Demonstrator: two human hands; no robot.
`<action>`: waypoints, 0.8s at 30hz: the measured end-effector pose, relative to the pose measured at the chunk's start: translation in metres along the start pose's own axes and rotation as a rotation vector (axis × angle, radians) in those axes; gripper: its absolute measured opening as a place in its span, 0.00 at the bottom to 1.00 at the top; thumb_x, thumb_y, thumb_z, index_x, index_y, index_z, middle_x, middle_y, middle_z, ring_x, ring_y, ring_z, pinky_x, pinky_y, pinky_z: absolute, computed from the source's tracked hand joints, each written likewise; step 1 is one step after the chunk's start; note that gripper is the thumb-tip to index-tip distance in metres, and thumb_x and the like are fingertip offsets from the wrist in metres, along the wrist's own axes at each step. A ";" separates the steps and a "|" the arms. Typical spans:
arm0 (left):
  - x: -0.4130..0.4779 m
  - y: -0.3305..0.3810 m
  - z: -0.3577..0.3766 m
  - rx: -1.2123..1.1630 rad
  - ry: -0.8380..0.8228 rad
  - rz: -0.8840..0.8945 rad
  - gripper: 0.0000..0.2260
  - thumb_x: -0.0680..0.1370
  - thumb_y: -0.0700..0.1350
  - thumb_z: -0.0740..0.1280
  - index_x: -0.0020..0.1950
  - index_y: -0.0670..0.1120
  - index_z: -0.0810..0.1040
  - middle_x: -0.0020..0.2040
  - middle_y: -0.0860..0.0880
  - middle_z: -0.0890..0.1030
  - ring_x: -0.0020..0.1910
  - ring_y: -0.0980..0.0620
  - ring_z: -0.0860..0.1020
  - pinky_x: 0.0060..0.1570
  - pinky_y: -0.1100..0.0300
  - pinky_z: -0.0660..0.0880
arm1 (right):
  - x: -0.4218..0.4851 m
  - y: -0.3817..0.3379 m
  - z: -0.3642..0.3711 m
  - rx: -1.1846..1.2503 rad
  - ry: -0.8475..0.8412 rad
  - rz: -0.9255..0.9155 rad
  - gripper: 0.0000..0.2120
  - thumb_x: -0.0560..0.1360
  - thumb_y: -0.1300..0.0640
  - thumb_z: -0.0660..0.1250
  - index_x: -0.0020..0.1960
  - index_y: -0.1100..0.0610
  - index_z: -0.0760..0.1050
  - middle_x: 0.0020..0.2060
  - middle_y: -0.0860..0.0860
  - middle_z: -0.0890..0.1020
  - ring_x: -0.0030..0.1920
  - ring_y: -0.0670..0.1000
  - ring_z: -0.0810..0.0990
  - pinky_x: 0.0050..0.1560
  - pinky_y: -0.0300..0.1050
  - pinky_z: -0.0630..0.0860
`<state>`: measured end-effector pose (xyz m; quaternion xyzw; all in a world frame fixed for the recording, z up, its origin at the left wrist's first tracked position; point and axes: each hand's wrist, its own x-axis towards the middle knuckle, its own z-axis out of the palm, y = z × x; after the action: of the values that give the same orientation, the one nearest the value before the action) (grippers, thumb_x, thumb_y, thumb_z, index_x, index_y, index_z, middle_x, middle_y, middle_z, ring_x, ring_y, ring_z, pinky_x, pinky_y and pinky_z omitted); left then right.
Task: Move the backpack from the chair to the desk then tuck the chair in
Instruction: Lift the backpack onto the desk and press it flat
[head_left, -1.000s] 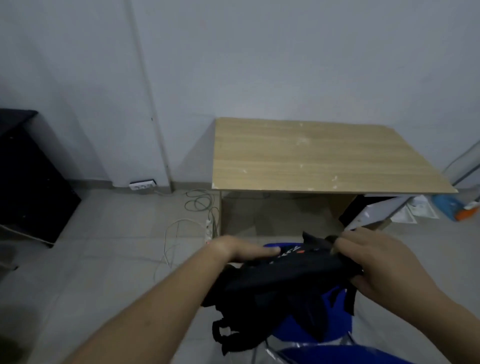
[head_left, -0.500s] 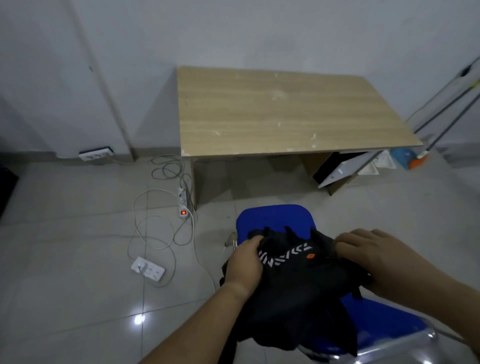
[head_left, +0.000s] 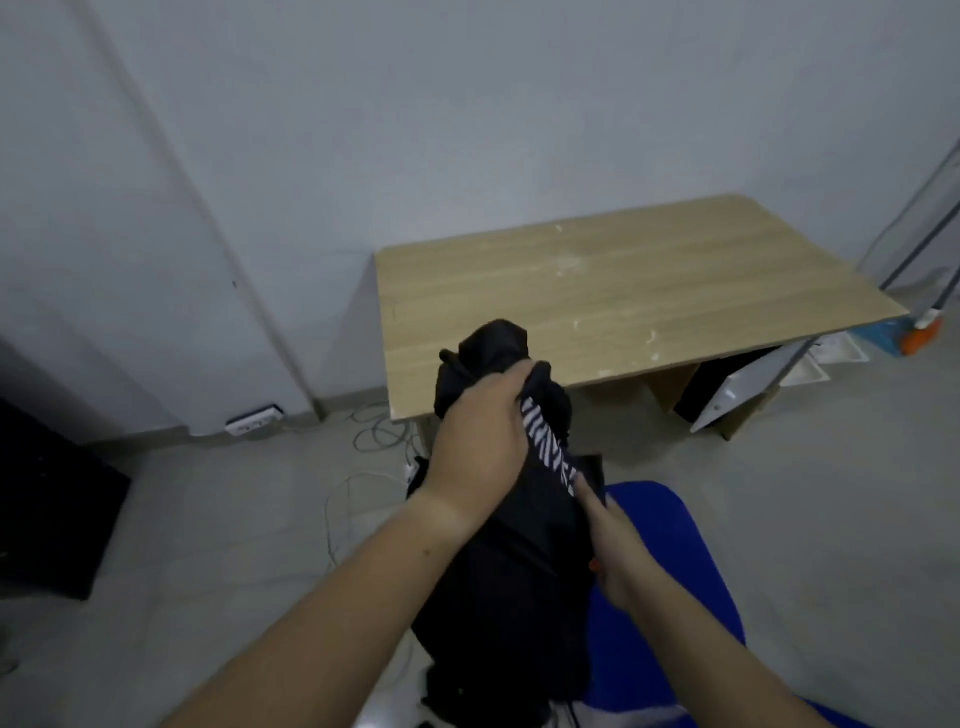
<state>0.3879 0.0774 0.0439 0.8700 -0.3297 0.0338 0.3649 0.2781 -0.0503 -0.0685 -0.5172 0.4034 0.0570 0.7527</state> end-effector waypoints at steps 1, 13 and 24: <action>0.015 -0.009 -0.016 0.063 0.021 0.020 0.22 0.82 0.36 0.58 0.75 0.49 0.69 0.63 0.47 0.80 0.60 0.47 0.79 0.59 0.50 0.78 | 0.007 -0.018 0.012 -0.008 0.025 -0.106 0.30 0.70 0.33 0.69 0.66 0.47 0.73 0.58 0.49 0.81 0.55 0.52 0.80 0.52 0.52 0.79; 0.191 -0.123 -0.145 0.174 0.175 0.040 0.21 0.78 0.35 0.57 0.65 0.53 0.75 0.52 0.48 0.81 0.51 0.46 0.78 0.50 0.54 0.76 | 0.057 -0.247 0.137 -0.494 0.379 -0.956 0.07 0.77 0.47 0.65 0.46 0.49 0.78 0.40 0.43 0.82 0.41 0.38 0.79 0.37 0.41 0.71; 0.342 -0.155 -0.173 0.045 0.275 0.049 0.18 0.77 0.33 0.56 0.61 0.48 0.75 0.50 0.47 0.81 0.49 0.44 0.78 0.50 0.53 0.76 | 0.137 -0.396 0.181 -0.597 0.460 -1.098 0.11 0.77 0.43 0.64 0.45 0.50 0.77 0.38 0.44 0.82 0.41 0.40 0.79 0.36 0.40 0.71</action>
<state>0.7785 0.0835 0.1782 0.8569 -0.2967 0.1689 0.3862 0.6680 -0.1278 0.1550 -0.8327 0.1986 -0.3375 0.3915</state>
